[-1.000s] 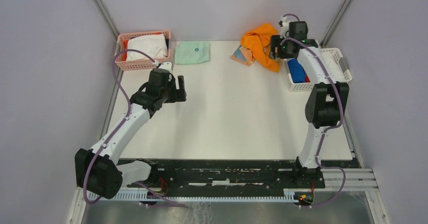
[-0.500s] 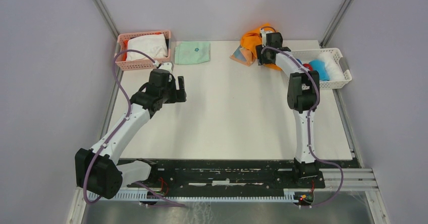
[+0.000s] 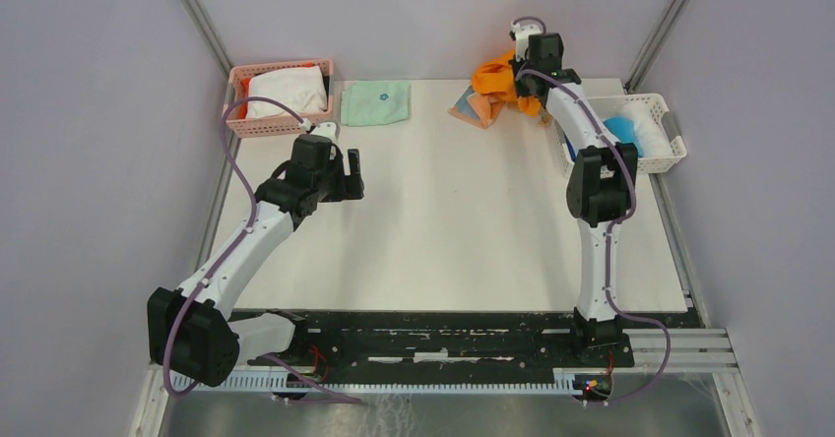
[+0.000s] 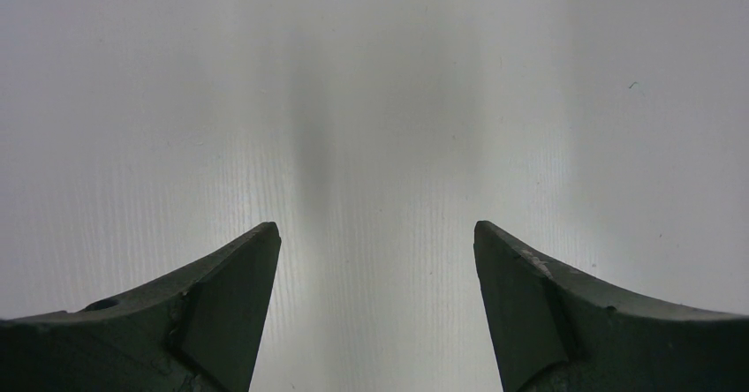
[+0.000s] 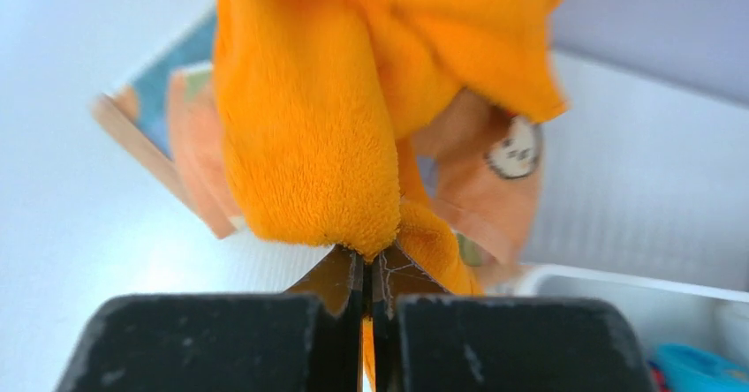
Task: Roll the towels
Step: Pick up the towel at the corner of the board, then place the towel at the center of the board, then flatten out the towel at the center of the board.
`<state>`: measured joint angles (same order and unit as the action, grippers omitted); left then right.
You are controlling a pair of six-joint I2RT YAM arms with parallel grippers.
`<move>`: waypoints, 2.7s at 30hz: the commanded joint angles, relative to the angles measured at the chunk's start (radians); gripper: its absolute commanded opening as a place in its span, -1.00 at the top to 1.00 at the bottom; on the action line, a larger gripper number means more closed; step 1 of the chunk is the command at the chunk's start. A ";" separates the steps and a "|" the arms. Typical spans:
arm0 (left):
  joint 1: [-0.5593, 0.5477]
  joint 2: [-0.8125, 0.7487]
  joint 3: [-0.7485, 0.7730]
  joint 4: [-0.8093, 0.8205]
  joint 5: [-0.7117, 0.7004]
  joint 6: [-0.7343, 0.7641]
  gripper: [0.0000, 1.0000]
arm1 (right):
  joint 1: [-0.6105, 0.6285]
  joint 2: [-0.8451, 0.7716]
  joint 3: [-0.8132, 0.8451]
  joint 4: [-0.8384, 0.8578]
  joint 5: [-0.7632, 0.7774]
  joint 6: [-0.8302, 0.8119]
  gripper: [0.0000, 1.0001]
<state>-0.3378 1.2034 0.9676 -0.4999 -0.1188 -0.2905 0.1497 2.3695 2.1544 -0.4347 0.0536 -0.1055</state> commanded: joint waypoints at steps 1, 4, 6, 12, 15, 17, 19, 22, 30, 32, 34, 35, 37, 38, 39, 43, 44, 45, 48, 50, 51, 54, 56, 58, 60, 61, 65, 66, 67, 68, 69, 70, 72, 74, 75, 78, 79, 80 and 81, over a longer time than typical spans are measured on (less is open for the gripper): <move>0.000 -0.037 0.004 0.035 0.028 0.041 -0.74 | 0.028 -0.289 0.079 0.031 -0.035 -0.009 0.99; 0.000 -0.054 0.007 0.037 0.041 0.034 -0.74 | 0.058 -0.394 0.073 -0.004 -0.080 0.017 0.99; 0.000 -0.065 0.010 0.037 0.051 0.028 -0.74 | 0.086 -0.457 0.065 -0.031 -0.135 0.043 0.99; 0.000 -0.106 0.029 0.016 0.111 -0.024 -0.74 | 0.231 -0.669 -0.078 -0.026 -0.255 0.142 0.99; -0.001 -0.138 0.013 0.015 0.127 -0.066 -0.74 | 0.291 -0.766 -0.244 0.037 -0.323 0.203 0.98; -0.001 -0.158 -0.006 0.015 0.139 -0.089 -0.74 | 0.306 -0.827 -0.407 0.097 -0.380 0.250 0.92; -0.001 -0.175 -0.023 0.013 0.156 -0.111 -0.74 | 0.309 -0.889 -0.569 0.138 -0.378 0.269 0.87; -0.001 -0.198 -0.056 0.009 0.184 -0.131 -0.73 | 0.307 -0.987 -0.803 0.167 -0.257 0.270 0.77; -0.004 -0.198 -0.144 -0.014 0.264 -0.184 -0.71 | 0.304 -1.185 -1.175 0.051 0.067 0.328 -0.08; -0.020 -0.192 -0.168 -0.011 0.285 -0.216 -0.70 | 0.305 -1.216 -1.222 0.043 0.051 0.352 -0.20; -0.067 -0.184 -0.193 -0.008 0.259 -0.242 -0.68 | 0.305 -1.220 -1.246 0.017 0.044 0.389 -0.24; -0.092 -0.177 -0.206 -0.003 0.240 -0.255 -0.68 | 0.306 -1.211 -1.251 0.000 0.040 0.411 -0.25; -0.150 -0.153 -0.228 0.006 0.197 -0.288 -0.66 | 0.306 -1.186 -1.256 -0.019 0.037 0.443 -0.25; -0.180 -0.135 -0.233 0.010 0.170 -0.304 -0.66 | 0.305 -1.173 -1.259 -0.017 0.030 0.452 -0.25; -0.204 -0.118 -0.234 0.008 0.144 -0.324 -0.65 | 0.305 -1.159 -1.261 -0.013 0.027 0.459 -0.24; -0.214 -0.129 -0.282 0.016 0.044 -0.450 -0.65 | 0.306 -1.110 -1.247 -0.014 0.057 0.492 -0.25; -0.213 -0.154 -0.305 0.029 0.012 -0.489 -0.65 | 0.305 -1.104 -1.252 -0.004 0.054 0.503 -0.26; -0.212 -0.184 -0.331 0.044 -0.011 -0.526 -0.63 | 0.305 -1.100 -1.259 0.012 0.044 0.514 -0.27; -0.210 -0.228 -0.385 0.081 -0.028 -0.617 -0.57 | 0.305 -1.103 -1.294 0.066 0.020 0.540 -0.27; -0.210 -0.226 -0.401 0.091 -0.026 -0.665 -0.54 | 0.306 -1.103 -1.305 0.084 0.017 0.546 -0.28; -0.209 -0.224 -0.410 0.100 -0.024 -0.684 -0.53 | 0.305 -1.105 -1.309 0.089 0.019 0.547 -0.28; -0.210 -0.214 -0.440 0.149 -0.046 -0.731 -0.49 | 0.304 -1.111 -1.324 0.106 0.043 0.553 -0.29; -0.205 -0.197 -0.449 0.178 -0.062 -0.748 -0.42 | 0.302 -1.118 -1.335 0.117 0.065 0.559 -0.30; -0.200 -0.180 -0.459 0.221 -0.061 -0.758 -0.32 | 0.294 -1.124 -1.346 0.121 0.084 0.578 -0.31; -0.198 -0.156 -0.462 0.251 -0.065 -0.765 -0.22 | 0.275 -1.122 -1.355 0.125 0.089 0.609 -0.32; -0.197 -0.144 -0.461 0.262 -0.067 -0.766 -0.16 | 0.259 -1.118 -1.360 0.129 0.073 0.632 -0.32; -0.196 -0.120 -0.458 0.285 -0.089 -0.757 0.06 | 0.193 -1.092 -1.382 0.177 0.005 0.724 -0.32; -0.197 -0.124 -0.457 0.284 -0.097 -0.753 0.14 | 0.178 -1.084 -1.385 0.192 0.002 0.741 -0.31; -0.196 -0.129 -0.456 0.282 -0.106 -0.747 0.23 | 0.164 -1.073 -1.387 0.210 -0.004 0.754 -0.31; -0.194 -0.136 -0.455 0.278 -0.114 -0.741 0.31 | 0.144 -1.061 -1.387 0.233 -0.015 0.772 -0.30; -0.193 -0.147 -0.454 0.274 -0.123 -0.736 0.41 | 0.121 -1.048 -1.387 0.251 -0.031 0.790 -0.30; -0.192 -0.158 -0.454 0.272 -0.131 -0.731 0.48 | 0.102 -1.032 -1.388 0.273 -0.048 0.807 -0.30; -0.192 -0.181 -0.452 0.262 -0.146 -0.720 0.63 | 0.070 -0.993 -1.389 0.316 -0.071 0.844 -0.30; -0.191 -0.199 -0.449 0.251 -0.158 -0.708 0.75 | 0.045 -0.949 -1.388 0.356 -0.099 0.874 -0.29; -0.192 -0.206 -0.447 0.243 -0.161 -0.702 0.80 | 0.038 -0.927 -1.384 0.372 -0.105 0.885 -0.29; -0.192 -0.222 -0.437 0.224 -0.168 -0.688 0.88 | 0.017 -0.864 -1.383 0.418 -0.113 0.918 -0.27; -0.192 -0.226 -0.434 0.219 -0.169 -0.683 0.89 | 0.011 -0.845 -1.384 0.436 -0.117 0.929 -0.26; -0.191 -0.229 -0.432 0.216 -0.171 -0.680 0.90 | 0.007 -0.826 -1.385 0.458 -0.123 0.941 -0.25; -0.192 -0.233 -0.432 0.213 -0.173 -0.677 0.91 | 0.002 -0.805 -1.386 0.481 -0.132 0.960 -0.24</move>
<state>-0.5343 0.9970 0.5091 -0.2840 -0.2440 -1.0016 0.1680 1.5082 0.7700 -0.0982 -0.0353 0.7692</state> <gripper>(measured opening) 0.088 0.630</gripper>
